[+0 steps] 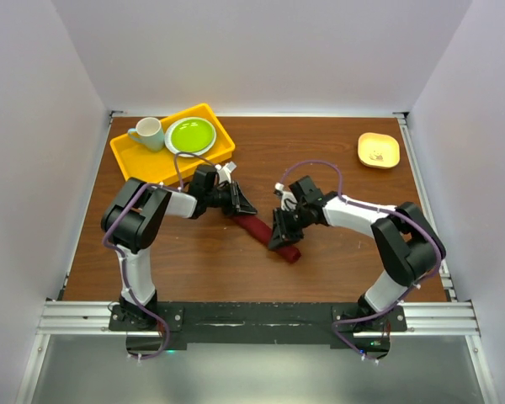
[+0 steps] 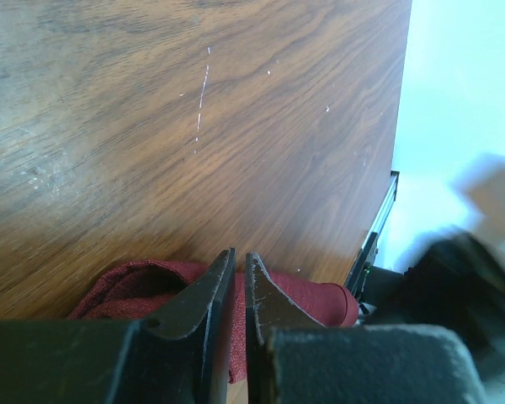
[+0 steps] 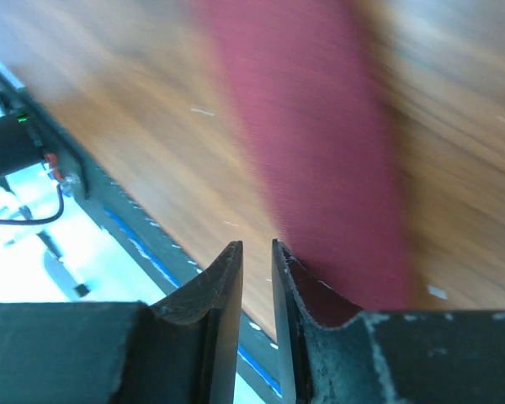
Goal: Fold the napkin, place the utensils inside, and roll it up
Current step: Roll the napkin with the utensil
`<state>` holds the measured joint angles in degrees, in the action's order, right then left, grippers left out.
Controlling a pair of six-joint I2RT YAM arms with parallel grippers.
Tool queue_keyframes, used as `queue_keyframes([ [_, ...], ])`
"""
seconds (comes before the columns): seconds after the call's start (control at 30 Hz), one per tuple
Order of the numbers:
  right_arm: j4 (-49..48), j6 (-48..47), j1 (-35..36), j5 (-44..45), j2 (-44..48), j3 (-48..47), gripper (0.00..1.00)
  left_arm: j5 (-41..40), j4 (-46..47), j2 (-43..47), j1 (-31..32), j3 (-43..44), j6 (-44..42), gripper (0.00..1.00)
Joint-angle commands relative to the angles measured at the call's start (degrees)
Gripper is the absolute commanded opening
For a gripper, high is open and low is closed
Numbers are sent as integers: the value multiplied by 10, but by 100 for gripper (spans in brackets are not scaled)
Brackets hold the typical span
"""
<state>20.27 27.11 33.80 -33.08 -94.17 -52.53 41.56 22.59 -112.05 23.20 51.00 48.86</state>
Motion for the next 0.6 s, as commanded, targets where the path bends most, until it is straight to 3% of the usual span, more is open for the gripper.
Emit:
queue_keyframes([
  [0.0,-55,-8,-27,-62,-18,51,24,-17,-11,21,-7,-5,-21,15],
  [0.13,-44,-22,-28,-82,-2,61,26,-18,-14,24,-7,-2,-22,15],
  [0.3,-1,-23,-27,-107,41,9,30,-16,-23,35,-7,8,-18,16],
  [0.57,-13,7,-41,-100,-2,-49,32,-23,-72,82,-7,57,-12,27],
])
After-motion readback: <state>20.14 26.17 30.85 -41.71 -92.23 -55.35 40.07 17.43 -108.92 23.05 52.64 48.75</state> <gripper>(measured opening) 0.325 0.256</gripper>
